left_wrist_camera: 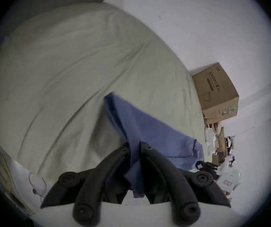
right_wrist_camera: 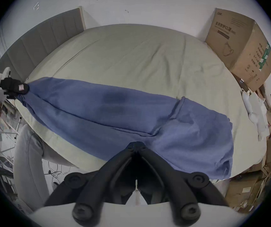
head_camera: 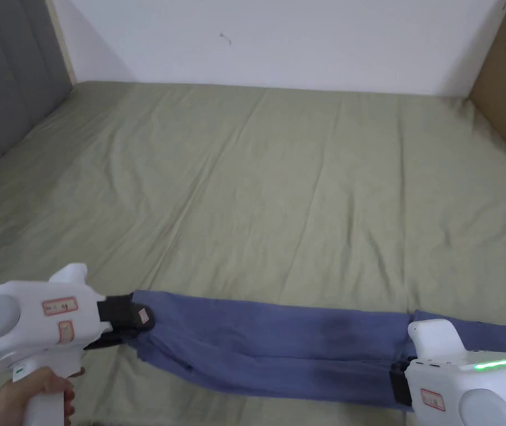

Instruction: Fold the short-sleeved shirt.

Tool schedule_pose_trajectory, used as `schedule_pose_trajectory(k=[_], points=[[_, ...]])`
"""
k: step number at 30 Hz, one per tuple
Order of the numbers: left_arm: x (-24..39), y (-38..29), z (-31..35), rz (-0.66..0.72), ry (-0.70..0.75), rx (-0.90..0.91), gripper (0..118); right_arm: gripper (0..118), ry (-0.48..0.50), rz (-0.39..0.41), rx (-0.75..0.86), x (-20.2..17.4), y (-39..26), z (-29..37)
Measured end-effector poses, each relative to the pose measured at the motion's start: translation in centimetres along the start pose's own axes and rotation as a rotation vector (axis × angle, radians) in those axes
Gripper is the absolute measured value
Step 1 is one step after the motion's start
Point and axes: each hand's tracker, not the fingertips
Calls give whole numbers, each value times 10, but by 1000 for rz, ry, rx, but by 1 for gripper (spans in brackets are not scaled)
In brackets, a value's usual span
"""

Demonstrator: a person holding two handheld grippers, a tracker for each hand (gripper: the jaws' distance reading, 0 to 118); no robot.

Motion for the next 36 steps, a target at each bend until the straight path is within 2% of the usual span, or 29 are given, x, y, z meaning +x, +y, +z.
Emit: schedule_pose_trajectory(k=[5,7,8,11,14,15,16,18,19,21,24,25,26,27,28,30,32,36], points=[[104,3,-6,-297,5,33,11,0,-26,-89,26,31,-9,12],[144,-9,-17,-365,-4,20,11,0,-30,-112,32,44,-14,17],[167,-18,-28,-480,-43,-4,11,0,-36,-130,39,51,-17,20],[211,-53,-66,-658,-84,-92,11,0,-52,-175,42,68,-26,23],[231,-91,-114,-748,-52,-149,13,0,-75,-219,35,82,-38,25],[234,-103,-129,-786,-27,-172,20,0,-94,-228,30,87,-42,26],[232,-115,-143,-812,-27,-182,37,0,-107,-234,25,93,-47,27],[224,-132,-168,-803,20,-287,83,0,-114,-261,13,103,-55,29],[218,-137,-176,-801,68,-348,97,0,-116,-281,7,109,-58,32],[209,-136,-168,-781,49,-339,95,0,-128,-309,2,116,-63,37],[194,-120,-143,-709,-12,-296,94,0,-158,-304,14,119,-66,43],[191,-109,-131,-652,-19,-284,84,0,-158,-304,14,119,-65,42],[184,-100,-121,-589,-52,-268,59,0,-153,-307,18,118,-65,41],[179,-92,-113,-538,-93,-254,21,0,-147,-309,21,118,-64,39],[173,-86,-110,-481,-117,-237,1,0,-142,-309,21,116,-63,35],[166,-75,-107,-453,-53,-160,1,0,-142,-308,20,111,-61,29],[162,-74,-120,-476,41,-189,1,0,-144,-302,16,105,-59,23],[167,-90,-147,-425,-69,-277,1,0,-147,-288,17,96,-55,18]])
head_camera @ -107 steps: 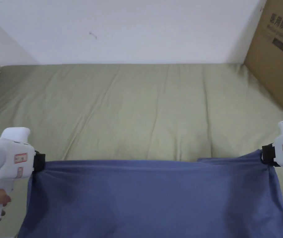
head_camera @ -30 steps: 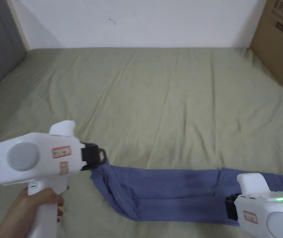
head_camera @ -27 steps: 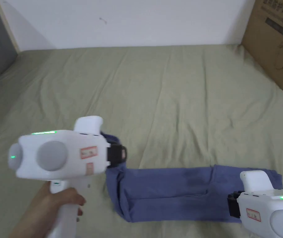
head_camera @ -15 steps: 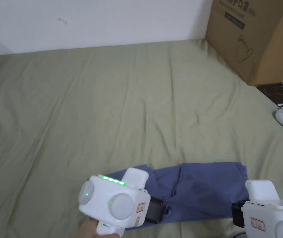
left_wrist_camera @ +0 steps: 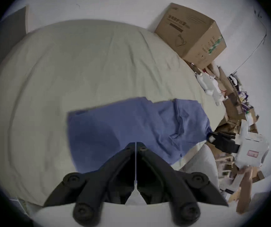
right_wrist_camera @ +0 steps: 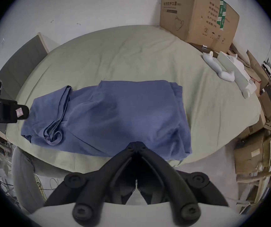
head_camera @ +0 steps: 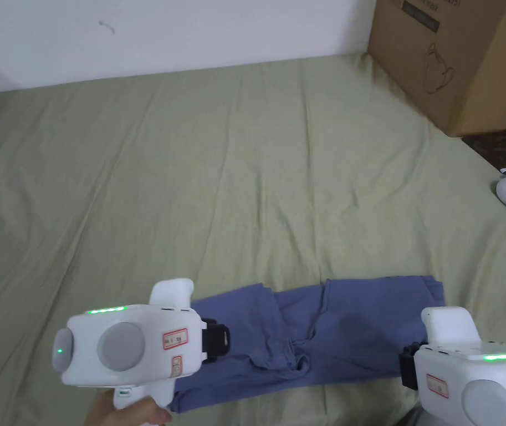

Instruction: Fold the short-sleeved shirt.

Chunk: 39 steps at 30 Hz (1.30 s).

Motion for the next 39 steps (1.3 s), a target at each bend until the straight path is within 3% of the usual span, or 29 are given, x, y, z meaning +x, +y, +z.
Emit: schedule_pose_trajectory(k=[8,11,14,18,23,30,32,33,34,35,36,39], points=[[40,-31,-61,-18,-124,-160,1,0,16,-36,15,2,4,5],[44,-39,-69,-25,-96,-157,1,0,3,-33,22,4,6,4],[39,-31,-64,78,-153,-155,1,0,7,-58,18,7,8,4],[43,-27,-46,-18,-145,-139,1,0,22,-73,23,5,11,9],[4,-22,5,106,-232,-29,1,0,17,-57,32,-6,13,14],[-90,-31,58,308,-121,117,2,0,27,-10,21,-28,15,11],[-105,-38,61,307,-68,129,25,0,35,-3,19,-35,16,10],[-110,-40,55,309,-88,123,45,0,41,-1,20,-39,17,9],[-114,-43,50,317,-98,114,79,0,49,-1,15,-42,19,7],[-116,-44,44,332,-123,83,100,0,53,-2,11,-45,20,6],[-116,-45,38,348,-155,61,114,0,59,-1,8,-48,21,6],[-117,-48,9,390,-293,61,118,0,68,20,-4,-57,23,5]])
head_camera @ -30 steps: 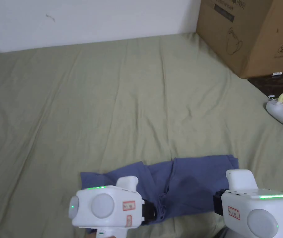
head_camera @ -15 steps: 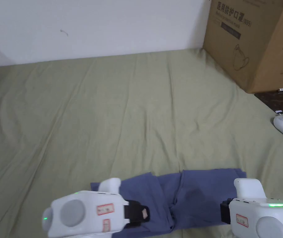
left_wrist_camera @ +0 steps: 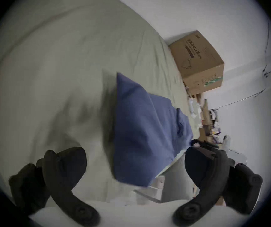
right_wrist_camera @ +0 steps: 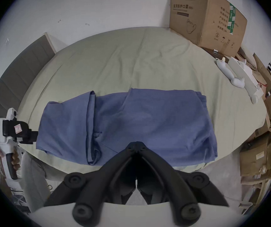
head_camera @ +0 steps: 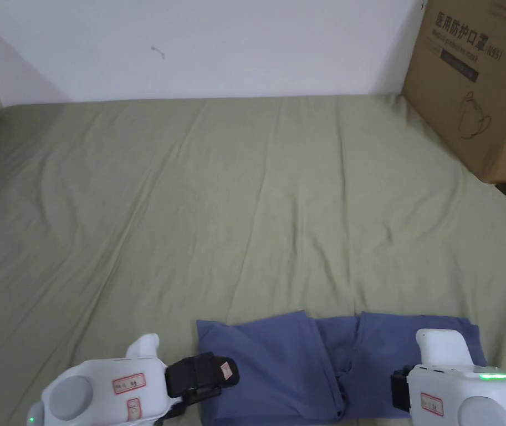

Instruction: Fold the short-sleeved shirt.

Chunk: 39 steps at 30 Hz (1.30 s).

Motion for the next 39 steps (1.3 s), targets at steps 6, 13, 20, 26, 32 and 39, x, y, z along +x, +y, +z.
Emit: schedule_pose_trajectory(k=[6,13,20,26,32,39], points=[[-17,10,-24,142,-125,-8,10,0,-13,16,-19,-5,3,0],[-29,12,-5,136,-80,-16,10,0,-34,28,-18,-11,13,4],[-44,34,60,45,-31,37,10,0,-34,67,-4,-24,20,6],[-86,46,147,67,139,111,10,0,-11,102,-8,-35,21,2],[-91,44,194,107,229,176,10,0,13,96,-24,-41,16,-5],[-29,48,174,21,280,179,10,0,24,110,-37,-39,11,-4]])
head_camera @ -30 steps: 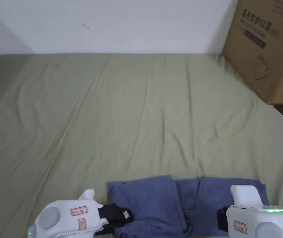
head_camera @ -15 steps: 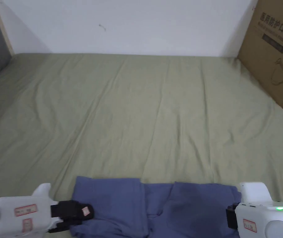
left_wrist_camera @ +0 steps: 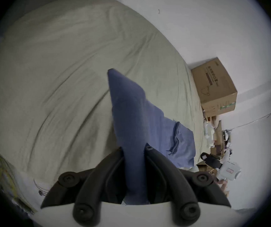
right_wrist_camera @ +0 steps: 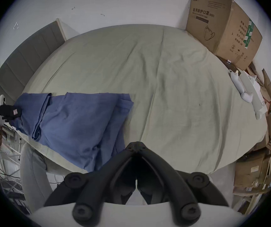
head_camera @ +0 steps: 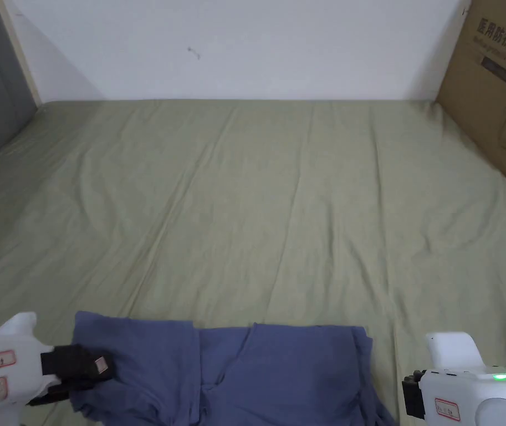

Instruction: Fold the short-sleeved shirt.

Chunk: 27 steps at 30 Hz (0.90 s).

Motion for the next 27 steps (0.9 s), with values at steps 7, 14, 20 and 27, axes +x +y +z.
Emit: schedule_pose_trajectory(k=[7,14,20,27], points=[[131,-4,0,-229,-107,75,10,0,-9,-49,5,23,-4,1],[225,-46,-88,-451,-172,-139,10,0,-21,-105,9,53,-16,3],[263,-94,-175,-563,-146,-403,48,0,14,-193,12,77,-30,9],[248,-70,-152,-415,-165,-290,95,0,44,-225,37,93,-29,19]])
